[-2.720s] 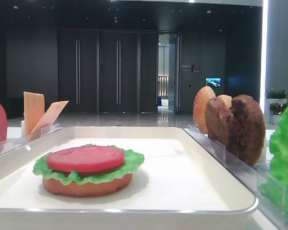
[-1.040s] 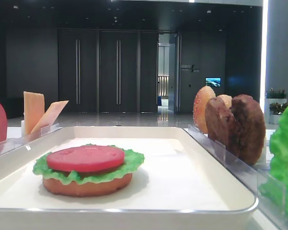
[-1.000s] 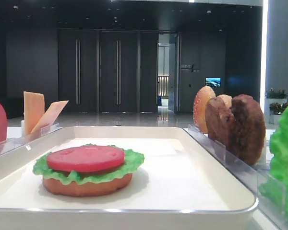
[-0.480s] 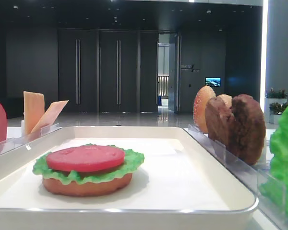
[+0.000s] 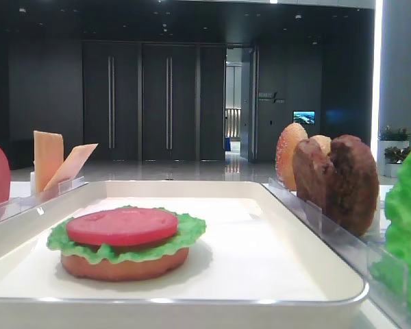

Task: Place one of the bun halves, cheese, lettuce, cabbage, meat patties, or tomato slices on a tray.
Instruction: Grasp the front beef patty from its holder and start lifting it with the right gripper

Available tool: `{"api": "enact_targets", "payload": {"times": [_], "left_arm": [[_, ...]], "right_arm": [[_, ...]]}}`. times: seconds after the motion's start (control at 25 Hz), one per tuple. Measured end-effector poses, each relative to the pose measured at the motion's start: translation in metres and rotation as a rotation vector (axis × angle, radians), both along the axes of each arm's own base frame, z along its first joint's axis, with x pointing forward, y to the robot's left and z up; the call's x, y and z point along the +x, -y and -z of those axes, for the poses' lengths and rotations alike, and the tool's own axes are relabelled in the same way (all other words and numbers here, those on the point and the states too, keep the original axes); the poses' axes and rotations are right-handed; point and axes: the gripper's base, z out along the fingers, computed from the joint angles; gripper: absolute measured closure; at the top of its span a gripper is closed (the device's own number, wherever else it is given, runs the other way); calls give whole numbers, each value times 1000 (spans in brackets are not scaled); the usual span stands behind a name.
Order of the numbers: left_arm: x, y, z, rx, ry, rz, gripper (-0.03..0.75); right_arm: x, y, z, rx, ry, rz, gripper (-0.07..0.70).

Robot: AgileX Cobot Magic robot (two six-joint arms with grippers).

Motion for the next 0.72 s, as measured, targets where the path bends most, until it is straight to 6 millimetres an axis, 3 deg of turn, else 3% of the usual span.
{"api": "enact_targets", "payload": {"times": [0.36, 0.72], "left_arm": [[0, 0, 0, 0, 0, 0, 715], [0, 0, 0, 0, 0, 0, 715]], "right_arm": [[0, -23, -2, 46, 1, -42, 92], [5, -64, -27, 125, 40, 18, 92]]}}
